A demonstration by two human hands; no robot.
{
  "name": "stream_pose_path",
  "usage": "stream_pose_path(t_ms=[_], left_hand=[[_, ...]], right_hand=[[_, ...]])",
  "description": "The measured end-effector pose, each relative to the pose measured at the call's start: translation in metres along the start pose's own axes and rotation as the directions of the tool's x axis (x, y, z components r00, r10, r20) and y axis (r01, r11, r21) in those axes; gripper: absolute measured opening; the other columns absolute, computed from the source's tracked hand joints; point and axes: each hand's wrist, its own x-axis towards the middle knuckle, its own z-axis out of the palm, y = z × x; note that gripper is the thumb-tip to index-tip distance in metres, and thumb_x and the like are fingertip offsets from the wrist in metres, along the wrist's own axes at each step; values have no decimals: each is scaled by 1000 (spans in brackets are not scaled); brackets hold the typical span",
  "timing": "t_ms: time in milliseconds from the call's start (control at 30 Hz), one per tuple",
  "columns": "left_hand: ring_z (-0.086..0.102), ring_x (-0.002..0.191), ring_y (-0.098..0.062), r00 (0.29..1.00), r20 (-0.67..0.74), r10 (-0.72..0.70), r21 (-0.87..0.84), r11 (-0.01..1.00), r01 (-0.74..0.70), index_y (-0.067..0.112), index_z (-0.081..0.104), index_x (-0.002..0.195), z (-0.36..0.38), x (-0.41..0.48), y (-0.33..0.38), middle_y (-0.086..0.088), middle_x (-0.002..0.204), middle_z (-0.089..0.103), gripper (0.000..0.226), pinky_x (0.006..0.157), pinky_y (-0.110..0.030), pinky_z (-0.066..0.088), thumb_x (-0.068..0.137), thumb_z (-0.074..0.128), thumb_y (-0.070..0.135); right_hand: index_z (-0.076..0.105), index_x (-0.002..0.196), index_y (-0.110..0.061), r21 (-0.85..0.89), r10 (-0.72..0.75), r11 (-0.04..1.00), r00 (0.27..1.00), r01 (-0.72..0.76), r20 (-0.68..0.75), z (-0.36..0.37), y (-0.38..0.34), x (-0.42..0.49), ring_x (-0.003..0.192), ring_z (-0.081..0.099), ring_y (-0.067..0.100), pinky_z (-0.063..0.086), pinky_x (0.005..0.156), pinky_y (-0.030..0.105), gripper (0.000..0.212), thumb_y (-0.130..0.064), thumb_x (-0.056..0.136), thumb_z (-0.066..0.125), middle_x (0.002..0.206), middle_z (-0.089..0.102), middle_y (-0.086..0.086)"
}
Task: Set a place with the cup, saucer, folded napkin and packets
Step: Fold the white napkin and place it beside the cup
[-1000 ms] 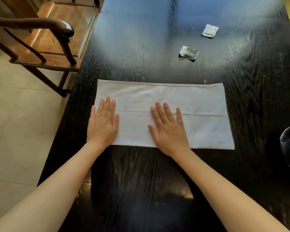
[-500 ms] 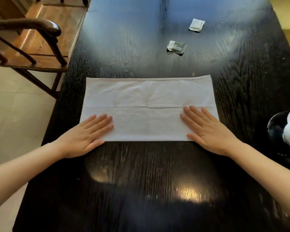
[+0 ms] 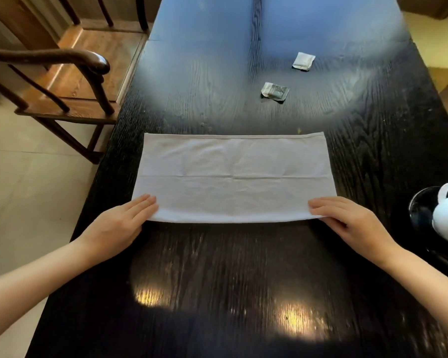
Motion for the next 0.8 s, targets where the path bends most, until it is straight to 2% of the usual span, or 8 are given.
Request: stream_pose_path(t_ms=[100,233,333,400,500,600,700,800], left_hand=[[63,108,-29,984,-16,-176,-176,970,170,0,62,113,2,-9,-3,-17,118,65,40,95,-40,47,83,40,14],[69,91,-22,883,-33,-469,-434,802,410,12,67,108,-3,-8,-8,-3,101,72,26,82,-33,54,83,63,3],[66,82,-2,796,51,-603,-610,612,503,24,69,94,-14,0,-12,17,85,70,18,75,-17,49,86,60,11],[60,80,8,739,113,-664,-690,483,539,39,63,85,-20,5,-11,15,81,68,24,67,-6,43,89,55,17],[56,73,8,655,147,-741,-794,306,525,37,62,81,-22,13,-1,11,80,62,24,65,-18,44,94,49,21],[52,68,8,521,119,-845,-881,152,448,28,62,81,-17,24,10,9,78,58,23,64,-23,39,96,45,23],[49,65,7,403,78,-912,-891,118,438,18,57,84,-12,44,17,9,75,53,20,62,-23,36,96,43,25],[46,68,-7,321,33,-947,-879,125,459,15,54,86,-9,66,17,8,72,50,19,60,-26,35,96,42,26]], right_hand=[[71,101,-15,286,220,933,975,-217,24,-10,8,7,102,65,5,44,97,16,24,-3,80,66,106,70,-3],[72,92,-31,450,387,798,913,-401,127,-17,19,16,89,63,-8,43,79,1,17,-18,84,64,94,71,-15],[72,78,-32,493,439,756,892,-430,106,-16,27,19,76,62,-7,43,71,2,16,-20,85,64,81,72,-13],[73,75,-26,551,464,720,883,-421,69,-14,29,19,70,61,-5,44,65,3,14,-20,84,64,74,71,-12],[71,70,-20,678,524,631,852,-378,-13,-13,28,22,63,58,-3,45,58,6,16,-20,84,64,66,67,-12],[65,64,-17,780,601,530,796,-333,-68,-9,22,33,64,55,6,45,56,17,22,-27,84,64,62,59,-6],[53,60,-16,691,672,624,703,-366,-234,-3,19,53,61,42,13,33,56,28,33,-29,90,57,61,46,2],[53,67,-10,473,633,764,654,-439,-414,1,21,73,63,46,21,30,57,32,35,-31,94,48,62,50,3]])
